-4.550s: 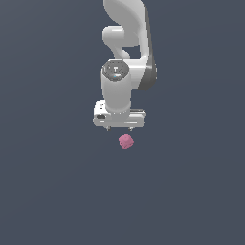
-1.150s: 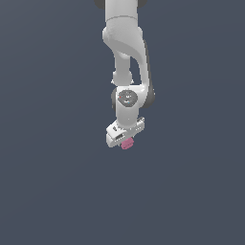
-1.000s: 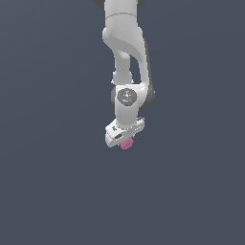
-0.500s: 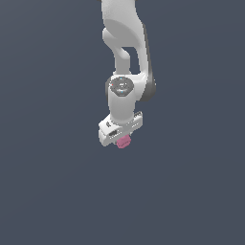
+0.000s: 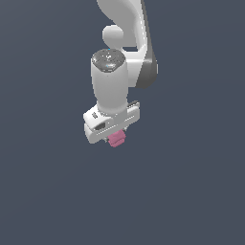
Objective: Pick up the object and move it to a goal position.
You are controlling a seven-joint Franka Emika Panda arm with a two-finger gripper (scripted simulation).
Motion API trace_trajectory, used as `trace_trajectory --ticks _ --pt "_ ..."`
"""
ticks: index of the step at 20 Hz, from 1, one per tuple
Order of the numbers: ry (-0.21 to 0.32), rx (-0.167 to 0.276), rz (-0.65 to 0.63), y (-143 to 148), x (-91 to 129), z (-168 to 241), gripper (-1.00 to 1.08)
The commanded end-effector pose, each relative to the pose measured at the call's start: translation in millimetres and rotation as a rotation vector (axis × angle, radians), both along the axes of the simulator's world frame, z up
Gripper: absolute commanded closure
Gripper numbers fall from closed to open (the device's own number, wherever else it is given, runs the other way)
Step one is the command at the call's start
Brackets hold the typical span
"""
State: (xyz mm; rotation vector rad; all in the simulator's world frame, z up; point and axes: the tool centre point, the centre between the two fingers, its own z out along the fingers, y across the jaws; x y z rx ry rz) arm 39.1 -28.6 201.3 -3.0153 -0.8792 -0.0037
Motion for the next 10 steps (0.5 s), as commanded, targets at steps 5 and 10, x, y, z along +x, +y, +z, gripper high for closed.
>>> trace_trajectory --ticks 5,10 --pt "0.001 0.001 0.000 -16.0 23.4 54.1 1.08" --pt "0.001 0.000 0.000 -26.0 38.5 87.3 1.08"
